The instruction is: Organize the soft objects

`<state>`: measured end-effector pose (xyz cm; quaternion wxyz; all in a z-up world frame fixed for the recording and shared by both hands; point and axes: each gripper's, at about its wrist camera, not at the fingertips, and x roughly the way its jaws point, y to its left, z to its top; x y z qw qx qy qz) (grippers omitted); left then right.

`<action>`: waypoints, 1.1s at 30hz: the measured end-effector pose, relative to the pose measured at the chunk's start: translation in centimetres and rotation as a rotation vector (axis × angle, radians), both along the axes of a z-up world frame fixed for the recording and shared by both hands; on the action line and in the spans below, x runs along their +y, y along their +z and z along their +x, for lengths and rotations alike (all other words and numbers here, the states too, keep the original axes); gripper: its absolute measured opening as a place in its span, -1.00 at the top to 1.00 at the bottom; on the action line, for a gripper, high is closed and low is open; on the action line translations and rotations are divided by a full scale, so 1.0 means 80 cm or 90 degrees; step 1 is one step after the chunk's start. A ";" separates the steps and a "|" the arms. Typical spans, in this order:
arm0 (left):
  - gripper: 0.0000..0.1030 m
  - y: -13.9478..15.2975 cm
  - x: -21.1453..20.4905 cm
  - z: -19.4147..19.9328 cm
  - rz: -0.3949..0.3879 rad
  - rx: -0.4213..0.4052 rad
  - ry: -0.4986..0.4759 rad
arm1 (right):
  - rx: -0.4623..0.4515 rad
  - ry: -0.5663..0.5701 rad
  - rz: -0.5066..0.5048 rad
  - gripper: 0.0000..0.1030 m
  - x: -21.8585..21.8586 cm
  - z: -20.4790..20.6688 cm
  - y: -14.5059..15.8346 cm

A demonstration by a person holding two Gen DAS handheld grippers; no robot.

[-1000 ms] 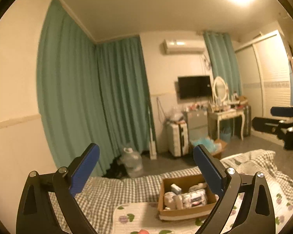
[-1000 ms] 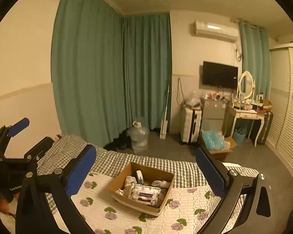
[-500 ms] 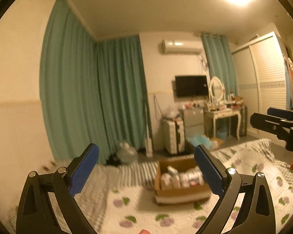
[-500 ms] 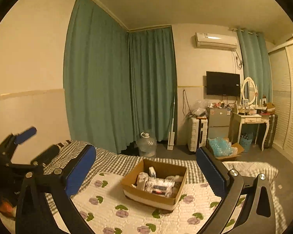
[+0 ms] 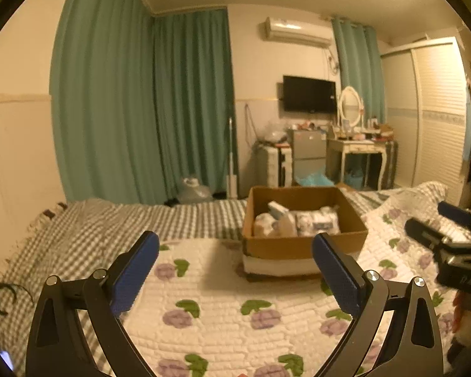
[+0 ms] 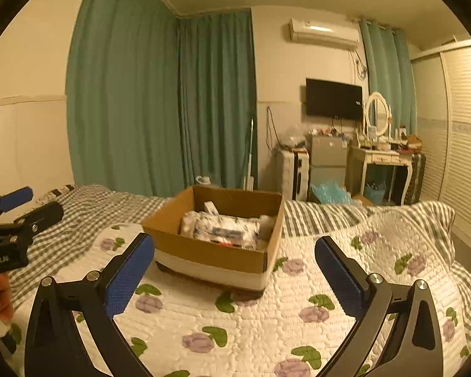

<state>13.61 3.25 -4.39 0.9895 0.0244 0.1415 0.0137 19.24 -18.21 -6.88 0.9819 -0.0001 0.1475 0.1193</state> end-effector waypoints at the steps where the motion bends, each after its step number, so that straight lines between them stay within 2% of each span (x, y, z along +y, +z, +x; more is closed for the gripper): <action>1: -0.94 -0.002 -0.001 0.001 0.001 0.004 0.002 | 0.003 0.002 0.007 -0.99 -0.002 0.001 -0.001; 7: -0.94 -0.014 0.002 0.003 -0.001 0.017 0.007 | 0.006 -0.014 -0.001 -0.99 0.005 0.003 -0.007; 21: -0.94 -0.014 -0.005 0.001 0.020 0.015 0.003 | 0.008 -0.012 -0.013 -0.99 0.012 -0.003 -0.008; 33: -0.94 -0.018 0.000 0.004 0.019 0.018 0.005 | 0.011 -0.015 -0.019 -0.99 0.016 -0.004 -0.005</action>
